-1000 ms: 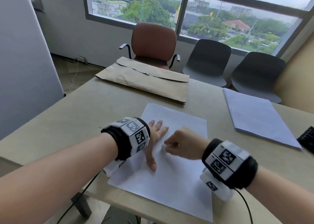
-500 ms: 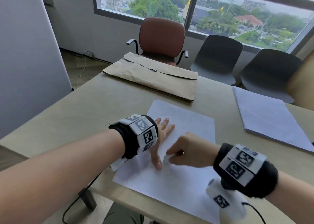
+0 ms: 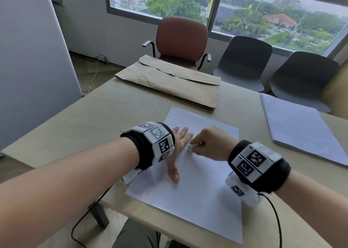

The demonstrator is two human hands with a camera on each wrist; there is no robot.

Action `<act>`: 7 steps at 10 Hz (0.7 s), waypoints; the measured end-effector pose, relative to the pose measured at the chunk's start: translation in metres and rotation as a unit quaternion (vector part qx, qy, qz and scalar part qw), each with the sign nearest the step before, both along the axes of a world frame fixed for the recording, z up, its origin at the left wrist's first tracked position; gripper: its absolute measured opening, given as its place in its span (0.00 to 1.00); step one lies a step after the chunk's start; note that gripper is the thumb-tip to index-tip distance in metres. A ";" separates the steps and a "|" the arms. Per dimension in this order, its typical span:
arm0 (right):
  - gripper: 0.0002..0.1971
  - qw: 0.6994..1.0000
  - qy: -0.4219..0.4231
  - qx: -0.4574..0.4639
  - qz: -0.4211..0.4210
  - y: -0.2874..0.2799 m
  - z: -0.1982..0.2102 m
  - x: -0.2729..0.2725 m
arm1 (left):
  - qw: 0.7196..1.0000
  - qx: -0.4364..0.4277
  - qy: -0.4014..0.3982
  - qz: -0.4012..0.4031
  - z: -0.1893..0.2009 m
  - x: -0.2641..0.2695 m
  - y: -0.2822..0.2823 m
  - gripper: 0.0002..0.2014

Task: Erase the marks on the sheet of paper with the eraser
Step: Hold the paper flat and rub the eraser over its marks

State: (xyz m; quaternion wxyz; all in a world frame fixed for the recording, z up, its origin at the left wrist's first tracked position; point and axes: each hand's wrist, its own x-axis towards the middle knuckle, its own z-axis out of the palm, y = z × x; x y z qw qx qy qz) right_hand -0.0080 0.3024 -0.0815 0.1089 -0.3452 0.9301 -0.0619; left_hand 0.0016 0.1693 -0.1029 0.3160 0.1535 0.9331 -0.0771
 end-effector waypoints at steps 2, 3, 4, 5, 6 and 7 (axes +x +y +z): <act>0.10 0.991 -0.098 0.021 0.083 0.008 0.000 0.030 | 1.000 -0.011 -0.001 -0.007 0.000 0.000 0.001 0.67; 0.12 0.997 -0.073 0.022 0.034 0.003 0.002 0.009 | 1.000 -0.010 -0.001 -0.003 0.001 0.000 0.001 0.67; 0.12 1.000 -0.004 -0.001 0.004 0.003 -0.005 -0.005 | 1.000 0.002 -0.004 0.003 0.001 0.000 0.001 0.67; 0.11 0.996 -0.072 -0.004 0.046 0.012 -0.007 0.014 | 1.000 -0.003 -0.006 -0.001 0.001 0.000 0.001 0.67; 0.12 0.986 -0.156 0.005 0.061 0.016 0.000 0.022 | 1.000 -0.006 -0.008 -0.001 0.000 -0.001 0.000 0.67; 0.14 0.996 -0.085 0.020 0.012 0.008 0.001 0.000 | 1.000 -0.002 -0.002 0.003 0.001 -0.001 0.001 0.67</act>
